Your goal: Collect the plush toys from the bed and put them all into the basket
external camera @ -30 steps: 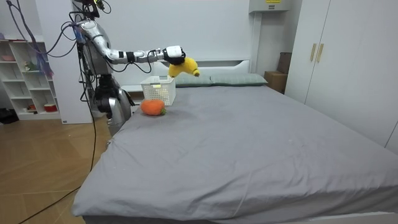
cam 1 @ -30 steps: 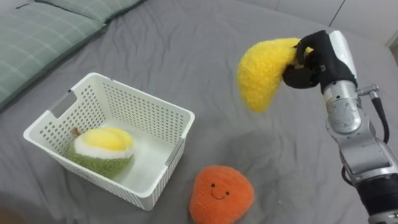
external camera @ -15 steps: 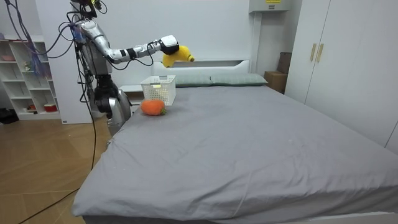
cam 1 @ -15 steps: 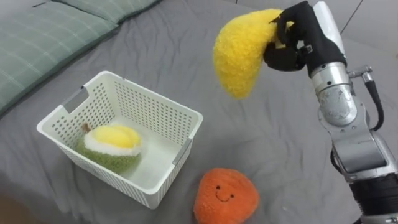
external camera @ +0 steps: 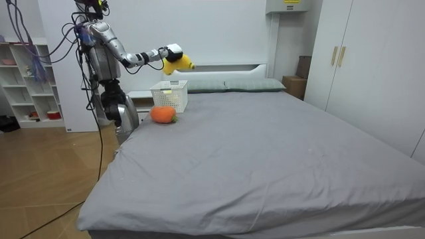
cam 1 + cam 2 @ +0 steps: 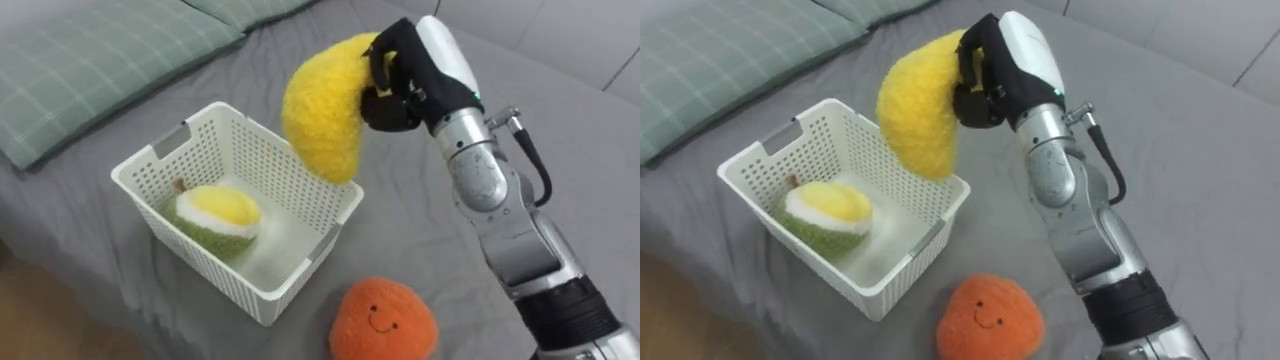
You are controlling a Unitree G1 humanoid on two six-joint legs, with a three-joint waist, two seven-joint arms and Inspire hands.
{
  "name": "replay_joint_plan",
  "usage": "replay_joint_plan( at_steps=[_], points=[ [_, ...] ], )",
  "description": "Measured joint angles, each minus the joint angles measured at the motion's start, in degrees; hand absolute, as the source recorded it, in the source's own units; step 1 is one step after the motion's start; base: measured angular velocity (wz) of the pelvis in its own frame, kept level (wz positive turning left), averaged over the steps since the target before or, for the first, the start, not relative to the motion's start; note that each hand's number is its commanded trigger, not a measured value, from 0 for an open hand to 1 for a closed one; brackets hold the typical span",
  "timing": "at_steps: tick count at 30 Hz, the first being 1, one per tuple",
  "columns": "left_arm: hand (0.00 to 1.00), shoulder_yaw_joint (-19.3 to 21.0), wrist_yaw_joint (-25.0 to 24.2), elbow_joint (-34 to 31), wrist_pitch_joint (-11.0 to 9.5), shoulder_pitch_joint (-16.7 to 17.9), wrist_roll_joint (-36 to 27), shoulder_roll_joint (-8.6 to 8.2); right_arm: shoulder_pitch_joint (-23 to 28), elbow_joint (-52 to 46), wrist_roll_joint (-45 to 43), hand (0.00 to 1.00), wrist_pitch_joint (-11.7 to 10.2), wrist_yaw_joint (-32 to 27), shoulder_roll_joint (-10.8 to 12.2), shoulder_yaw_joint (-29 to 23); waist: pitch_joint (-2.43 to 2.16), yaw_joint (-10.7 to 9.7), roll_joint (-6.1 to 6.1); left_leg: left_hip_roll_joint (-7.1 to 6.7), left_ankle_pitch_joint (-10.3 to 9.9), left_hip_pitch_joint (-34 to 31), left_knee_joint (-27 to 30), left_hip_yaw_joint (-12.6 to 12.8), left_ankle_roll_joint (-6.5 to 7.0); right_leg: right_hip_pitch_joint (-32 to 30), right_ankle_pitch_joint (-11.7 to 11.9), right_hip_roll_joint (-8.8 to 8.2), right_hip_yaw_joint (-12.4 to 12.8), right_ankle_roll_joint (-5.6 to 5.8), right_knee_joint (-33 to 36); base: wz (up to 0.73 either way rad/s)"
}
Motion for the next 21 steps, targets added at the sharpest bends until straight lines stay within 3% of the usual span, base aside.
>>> replay_joint_plan(
  at_steps=[3,9,10,11,12,20,21],
  points=[
    [0.00,0.0,-0.1,-1.5,0.5,-0.2,0.4,-0.33,0.0,0.0,0.0,1.00,0.5,1.4,1.7,1.4,0.04,0.1,0.06,-0.27,0.0,-0.9,0.6,-1.2,0.00,-0.1,0.0,0.00,-0.1,0.00,0.0,0.18],
    [0.00,0.4,-0.2,-1.8,0.6,-2.1,0.4,-1.02,0.0,0.0,0.0,1.00,1.0,3.5,2.3,2.0,0.22,1.5,0.31,-0.51,0.1,-1.3,0.8,-1.9,0.00,-0.2,0.0,-0.07,0.0,0.03,0.0,0.06],
    [0.00,0.4,-0.2,-1.8,0.7,-2.2,0.4,-1.02,0.0,0.0,0.0,0.93,1.0,3.9,2.6,2.0,0.22,1.5,0.30,-0.52,0.1,-1.3,0.8,-1.9,0.00,-0.2,0.0,-0.08,-0.1,0.03,0.0,0.00],
    [0.00,0.4,-0.2,-1.8,0.8,-2.2,0.4,-1.02,0.0,0.0,0.0,0.58,1.0,4.0,2.7,2.0,0.21,1.5,0.26,-0.53,0.1,-1.3,0.8,-1.9,0.00,-0.2,0.0,-0.07,-0.1,0.03,0.0,0.00],
    [0.00,0.4,-0.2,-1.8,0.9,-2.3,0.4,-1.03,0.0,0.0,-0.1,0.02,1.0,4.1,2.9,2.3,0.15,1.6,0.14,-0.53,0.1,-1.3,0.8,-1.8,0.01,-0.2,0.0,-0.08,-0.1,0.03,0.0,0.00],
    [0.00,0.4,-0.1,-1.8,0.9,-2.6,0.4,-1.03,0.0,1.3,-0.1,0.00,1.1,4.5,3.0,4.1,0.35,1.8,-0.78,-0.49,0.1,-1.5,0.7,-1.6,0.01,-0.4,0.0,-0.08,-0.1,0.03,0.0,0.00],
    [0.00,0.4,0.0,-1.8,0.9,-2.6,0.4,-1.02,0.0,1.5,-0.1,0.00,1.1,4.5,3.0,4.3,0.21,1.8,-1.08,-0.50,0.1,-1.7,0.7,-1.6,0.02,-0.6,0.0,-0.08,-0.1,0.03,0.0,0.00]
  ],
)
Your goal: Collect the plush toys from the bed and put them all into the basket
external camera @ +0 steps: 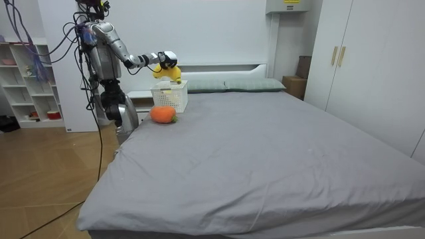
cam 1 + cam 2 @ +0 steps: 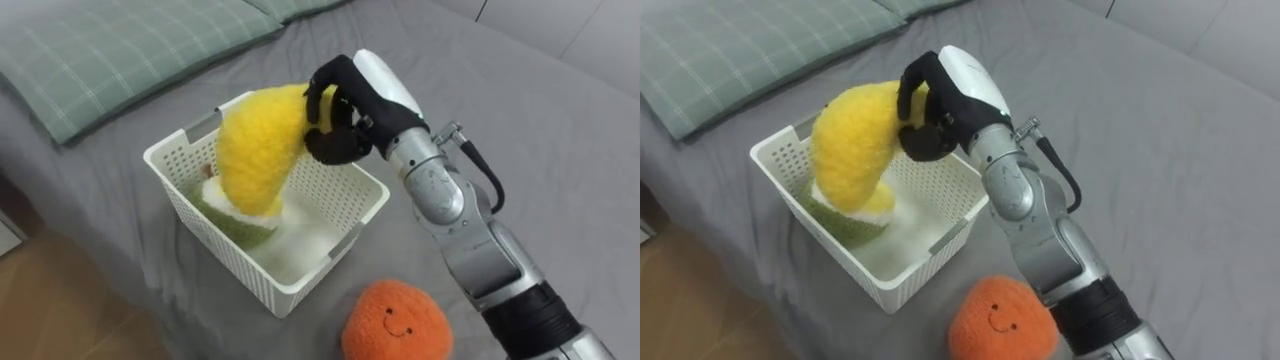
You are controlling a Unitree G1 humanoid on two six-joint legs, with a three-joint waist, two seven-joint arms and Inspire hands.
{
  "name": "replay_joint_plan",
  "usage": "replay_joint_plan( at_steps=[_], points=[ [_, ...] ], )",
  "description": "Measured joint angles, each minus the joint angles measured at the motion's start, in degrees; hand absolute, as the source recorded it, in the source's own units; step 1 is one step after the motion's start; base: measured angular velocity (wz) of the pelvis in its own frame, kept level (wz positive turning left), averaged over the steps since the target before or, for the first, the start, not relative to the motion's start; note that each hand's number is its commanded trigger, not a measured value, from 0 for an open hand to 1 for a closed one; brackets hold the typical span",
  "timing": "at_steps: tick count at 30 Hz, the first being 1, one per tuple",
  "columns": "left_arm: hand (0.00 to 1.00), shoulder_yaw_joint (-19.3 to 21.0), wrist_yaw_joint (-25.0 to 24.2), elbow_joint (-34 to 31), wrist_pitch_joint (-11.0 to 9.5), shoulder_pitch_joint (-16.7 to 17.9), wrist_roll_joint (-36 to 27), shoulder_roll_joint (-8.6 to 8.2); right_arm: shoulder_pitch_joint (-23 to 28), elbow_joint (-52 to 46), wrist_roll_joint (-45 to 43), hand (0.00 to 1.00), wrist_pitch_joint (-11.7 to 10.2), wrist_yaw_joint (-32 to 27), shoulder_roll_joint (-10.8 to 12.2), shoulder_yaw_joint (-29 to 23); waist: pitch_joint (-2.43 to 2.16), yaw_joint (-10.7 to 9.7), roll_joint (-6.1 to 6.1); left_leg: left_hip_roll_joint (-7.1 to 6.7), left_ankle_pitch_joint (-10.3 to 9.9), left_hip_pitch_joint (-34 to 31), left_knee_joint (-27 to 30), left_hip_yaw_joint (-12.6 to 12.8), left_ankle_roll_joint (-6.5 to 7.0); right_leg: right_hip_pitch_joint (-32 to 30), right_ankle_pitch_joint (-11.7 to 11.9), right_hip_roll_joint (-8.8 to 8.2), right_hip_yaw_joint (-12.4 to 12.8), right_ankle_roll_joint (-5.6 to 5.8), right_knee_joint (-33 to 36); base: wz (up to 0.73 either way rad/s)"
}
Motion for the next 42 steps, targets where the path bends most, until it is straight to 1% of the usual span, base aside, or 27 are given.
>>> replay_joint_plan(
  at_steps=[4,9,16,23,34,42],
  points=[
    [0.00,0.0,0.2,0.0,0.1,-0.4,-0.1,0.00,0.0,0.4,0.0,0.00,0.1,0.0,0.0,0.4,0.13,0.0,-0.20,-0.02,0.0,0.0,0.0,0.0,0.02,-0.1,0.0,0.00,0.1,0.00,0.0,0.00],
    [0.00,0.0,0.3,0.0,0.2,-0.8,-0.1,0.01,0.0,0.5,0.0,0.00,1.1,0.0,0.0,0.5,0.16,0.2,-0.19,-0.01,0.0,0.0,0.0,0.0,0.02,-0.1,0.0,0.00,0.1,0.00,0.0,0.00],
    [0.00,0.0,0.3,0.0,0.2,-0.9,-0.1,0.02,0.0,0.5,0.0,0.00,1.1,0.0,0.0,0.5,0.20,0.2,-0.36,-0.02,0.0,0.0,0.0,0.0,0.02,-0.1,0.0,0.00,0.1,0.00,0.0,0.00],
    [0.00,0.0,0.4,0.0,0.2,-1.1,-0.1,0.03,0.0,0.5,0.0,0.00,1.1,0.0,0.0,0.5,0.37,0.2,-0.68,-0.01,0.0,0.0,0.1,0.0,0.02,-0.1,0.0,0.00,0.1,0.00,0.0,0.00],
    [0.00,0.0,0.3,0.0,0.2,-1.9,-0.1,0.03,0.0,0.5,0.0,0.00,1.1,0.0,0.0,0.5,0.39,0.2,-0.67,0.00,0.0,0.0,0.1,0.0,0.02,-0.1,0.0,0.00,0.1,0.00,0.0,0.00],
    [0.00,0.1,0.2,0.0,0.2,-1.7,0.0,0.04,0.0,1.3,4.3,0.00,0.9,0.6,-0.6,-0.6,0.46,-0.4,-0.56,0.05,0.0,0.2,0.0,0.4,0.03,0.0,0.0,-0.04,0.2,0.00,0.0,0.00]
  ],
)
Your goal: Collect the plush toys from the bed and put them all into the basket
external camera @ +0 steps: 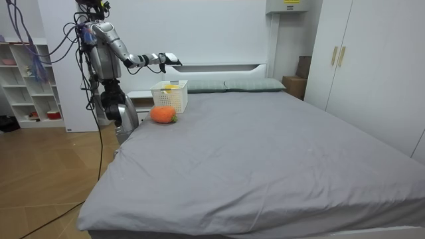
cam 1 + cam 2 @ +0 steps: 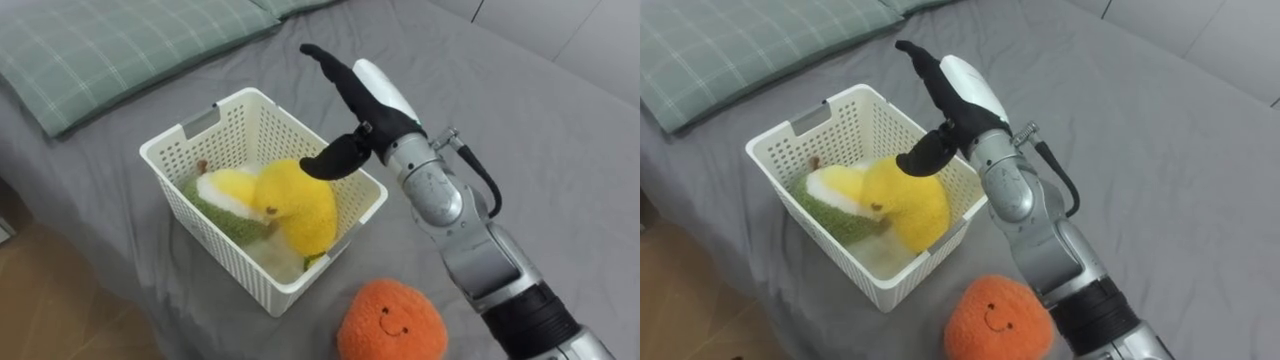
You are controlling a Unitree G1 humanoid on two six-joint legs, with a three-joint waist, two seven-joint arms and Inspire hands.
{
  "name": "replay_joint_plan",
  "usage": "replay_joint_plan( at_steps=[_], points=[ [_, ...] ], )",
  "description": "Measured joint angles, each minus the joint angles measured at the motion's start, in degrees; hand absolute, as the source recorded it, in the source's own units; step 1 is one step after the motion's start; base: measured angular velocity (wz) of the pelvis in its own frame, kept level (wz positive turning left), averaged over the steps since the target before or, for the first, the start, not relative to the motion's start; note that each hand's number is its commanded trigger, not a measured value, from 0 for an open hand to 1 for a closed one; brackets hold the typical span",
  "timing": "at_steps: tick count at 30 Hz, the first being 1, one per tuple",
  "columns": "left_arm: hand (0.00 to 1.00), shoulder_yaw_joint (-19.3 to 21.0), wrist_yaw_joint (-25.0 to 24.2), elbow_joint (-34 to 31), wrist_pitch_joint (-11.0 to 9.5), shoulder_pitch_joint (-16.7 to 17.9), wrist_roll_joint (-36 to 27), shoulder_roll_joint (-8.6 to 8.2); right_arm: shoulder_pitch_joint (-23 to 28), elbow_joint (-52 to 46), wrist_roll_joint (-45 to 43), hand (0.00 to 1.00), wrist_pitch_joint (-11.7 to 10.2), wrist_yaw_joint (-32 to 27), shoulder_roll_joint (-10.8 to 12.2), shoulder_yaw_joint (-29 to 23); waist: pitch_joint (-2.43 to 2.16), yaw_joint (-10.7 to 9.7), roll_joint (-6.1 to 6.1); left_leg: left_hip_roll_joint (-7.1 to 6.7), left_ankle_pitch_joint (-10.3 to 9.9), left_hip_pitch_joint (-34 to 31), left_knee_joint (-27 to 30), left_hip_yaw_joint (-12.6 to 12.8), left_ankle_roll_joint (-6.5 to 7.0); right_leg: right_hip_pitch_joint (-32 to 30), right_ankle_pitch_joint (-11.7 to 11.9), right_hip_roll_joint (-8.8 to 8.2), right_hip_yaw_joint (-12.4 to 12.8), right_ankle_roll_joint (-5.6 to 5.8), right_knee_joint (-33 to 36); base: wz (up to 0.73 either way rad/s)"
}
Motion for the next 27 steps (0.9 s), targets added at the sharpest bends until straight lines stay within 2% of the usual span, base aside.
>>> replay_joint_plan(
  at_steps=[5,8,9,14,18,20,21,25,27],
  points=[
    [0.00,0.0,0.2,0.0,-0.6,1.3,-0.2,0.26,0.0,1.2,2.0,0.00,-0.7,-0.3,-0.5,-3.7,0.15,-0.6,0.21,0.01,0.0,0.8,-0.2,0.1,0.01,0.7,0.0,0.02,0.4,0.00,0.0,-0.01],
    [0.00,0.1,0.2,0.1,-0.5,2.8,-0.1,0.09,0.1,1.4,6.8,0.00,-1.1,-1.2,-1.5,-6.1,0.17,-1.0,0.27,0.08,0.0,1.0,-0.2,0.6,0.02,0.6,0.0,0.06,1.4,0.00,0.0,-0.11],
    [0.00,0.6,0.2,0.1,-0.5,3.5,-0.1,-0.33,0.1,1.7,8.7,0.00,-1.1,-2.0,-1.7,-6.7,0.30,-1.1,0.50,0.22,0.0,1.4,-0.1,1.2,0.03,0.8,0.0,0.13,2.1,0.00,0.0,-0.19],
    [0.00,1.2,0.2,0.0,-0.3,5.6,-0.1,-1.97,3.5,1.7,12.9,0.00,-1.8,-4.5,-1.9,-11.9,0.09,-3.7,1.78,0.31,-0.2,1.7,0.0,1.8,0.21,0.8,0.0,0.12,3.5,0.00,0.1,-0.08],
    [0.00,1.2,0.3,0.4,-0.4,6.0,-0.7,-2.79,5.5,1.8,18.1,0.00,-2.3,-6.8,-2.2,-14.6,-0.61,-5.9,4.04,0.71,-0.2,2.8,-0.5,4.2,0.22,0.9,0.0,0.19,5.2,0.00,0.1,-0.24],
    [0.00,1.2,0.5,0.3,-0.4,6.2,-0.8,-2.86,6.1,2.8,19.8,0.00,-2.9,-7.9,-2.5,-15.2,-1.16,-7.3,4.87,0.75,-0.2,3.3,-0.9,4.6,0.23,1.0,0.0,0.20,5.9,0.00,0.2,-0.20],
    [0.00,1.4,1.1,0.3,-0.5,6.2,-0.6,-2.86,6.7,3.4,20.7,0.00,-2.9,-8.8,-3.1,-15.4,-1.27,-8.0,5.05,0.86,-0.2,3.8,-1.2,5.0,0.22,1.1,0.0,0.26,6.2,0.00,0.2,-0.17],
    [0.00,2.3,2.0,0.3,-0.6,6.3,-0.8,-2.94,8.7,4.5,22.7,0.00,-2.9,-10.3,-4.3,-17.2,-1.13,-9.5,4.66,1.21,-0.2,4.7,-2.0,6.3,0.16,1.5,0.0,0.30,6.5,0.00,0.3,-0.17],
    [0.00,2.3,2.1,0.3,-0.7,6.2,-0.8,-2.94,9.3,6.4,23.9,0.00,-2.9,-11.5,-4.7,-18.4,-1.21,-10.5,4.15,1.35,-0.2,4.9,-2.0,7.0,0.16,1.7,0.0,0.34,6.6,0.00,0.2,-0.09]
  ],
)
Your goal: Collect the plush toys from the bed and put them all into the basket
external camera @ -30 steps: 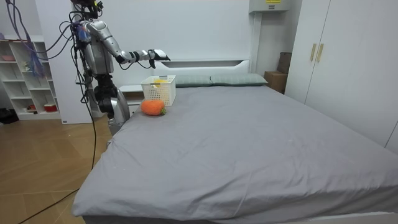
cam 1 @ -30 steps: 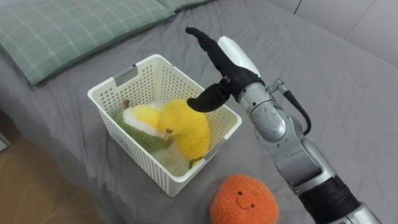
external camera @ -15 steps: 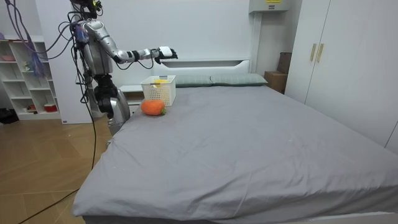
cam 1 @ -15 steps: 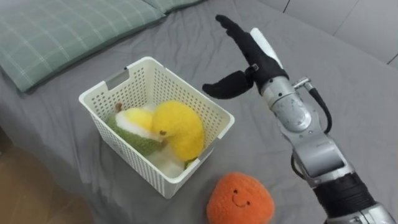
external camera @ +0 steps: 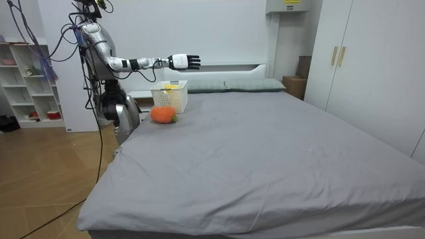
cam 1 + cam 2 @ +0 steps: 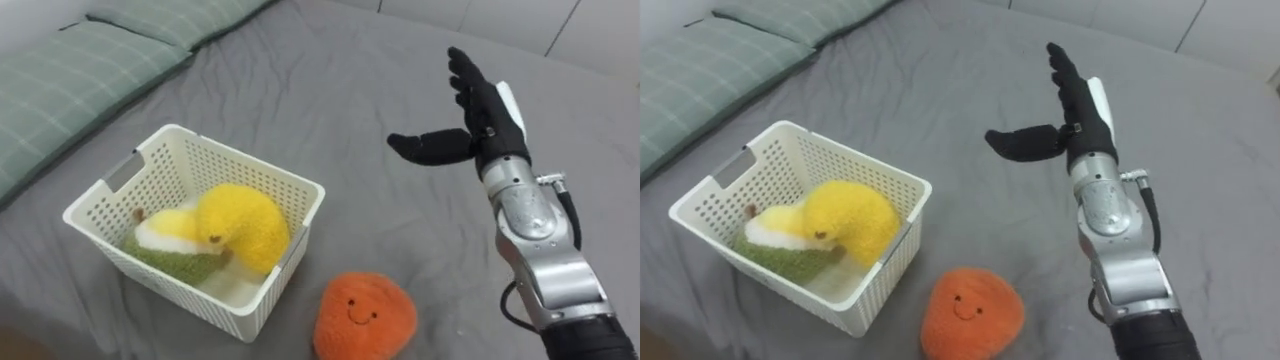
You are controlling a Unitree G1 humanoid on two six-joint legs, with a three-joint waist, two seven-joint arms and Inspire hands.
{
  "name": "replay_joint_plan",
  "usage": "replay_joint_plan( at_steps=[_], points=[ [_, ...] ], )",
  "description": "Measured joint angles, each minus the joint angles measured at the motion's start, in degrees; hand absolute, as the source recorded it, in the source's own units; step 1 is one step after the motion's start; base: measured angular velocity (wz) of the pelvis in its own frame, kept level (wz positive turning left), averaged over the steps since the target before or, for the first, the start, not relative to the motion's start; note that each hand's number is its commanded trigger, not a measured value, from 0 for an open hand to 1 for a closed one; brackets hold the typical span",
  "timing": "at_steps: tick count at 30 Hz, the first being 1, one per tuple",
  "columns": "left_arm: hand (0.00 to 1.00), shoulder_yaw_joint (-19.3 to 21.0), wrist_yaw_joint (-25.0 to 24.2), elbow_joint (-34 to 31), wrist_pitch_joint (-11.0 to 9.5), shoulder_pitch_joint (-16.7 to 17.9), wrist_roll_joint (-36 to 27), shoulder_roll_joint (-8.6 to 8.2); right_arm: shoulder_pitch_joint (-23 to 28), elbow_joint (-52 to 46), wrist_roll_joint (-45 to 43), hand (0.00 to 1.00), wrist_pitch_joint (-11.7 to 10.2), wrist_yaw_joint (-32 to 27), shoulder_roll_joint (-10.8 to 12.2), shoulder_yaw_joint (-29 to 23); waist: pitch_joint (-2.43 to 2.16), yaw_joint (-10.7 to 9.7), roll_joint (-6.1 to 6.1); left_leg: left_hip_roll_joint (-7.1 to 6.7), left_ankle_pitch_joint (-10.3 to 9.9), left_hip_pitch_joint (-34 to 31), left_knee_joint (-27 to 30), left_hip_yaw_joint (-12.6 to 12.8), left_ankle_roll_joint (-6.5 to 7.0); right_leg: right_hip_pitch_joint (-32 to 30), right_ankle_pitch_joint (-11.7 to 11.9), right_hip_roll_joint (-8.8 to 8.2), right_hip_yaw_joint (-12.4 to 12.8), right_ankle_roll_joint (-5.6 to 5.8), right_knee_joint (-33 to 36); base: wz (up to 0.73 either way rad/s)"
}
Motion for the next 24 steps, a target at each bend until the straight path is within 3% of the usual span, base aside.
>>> replay_joint_plan(
  at_steps=[9,17,19,24],
  points=[
    [0.00,-0.6,-0.1,0.0,-0.4,0.0,-1.3,-0.03,3.7,3.8,0.4,0.00,0.0,-0.4,0.2,-0.9,0.30,-2.1,0.23,0.18,-0.5,0.6,0.0,1.0,0.09,0.1,0.0,0.11,1.2,0.00,0.0,-0.08],
    [0.00,-1.4,0.3,0.1,-0.6,-1.0,-2.4,0.07,5.0,9.6,-4.8,0.00,0.1,1.7,0.7,1.6,0.07,-2.0,0.55,0.35,-0.8,0.4,-0.1,2.2,0.10,-0.9,0.0,0.20,1.8,0.01,0.0,-0.07],
    [0.00,-1.8,0.7,0.2,-0.6,-1.1,-3.6,0.20,5.6,11.3,-6.8,0.00,0.1,2.3,2.1,2.0,0.05,-2.2,0.59,0.34,-0.8,-0.4,-0.1,2.2,0.11,-1.6,0.0,0.20,1.8,0.00,0.0,0.00],
    [0.00,-3.0,1.4,0.7,-0.8,-1.7,-7.1,0.21,5.6,15.0,-6.9,0.00,0.1,3.8,3.1,3.9,-0.01,-2.0,0.55,0.35,-0.7,-1.7,0.1,2.2,0.11,-3.1,0.0,0.20,1.8,-0.02,0.1,0.00]
  ],
)
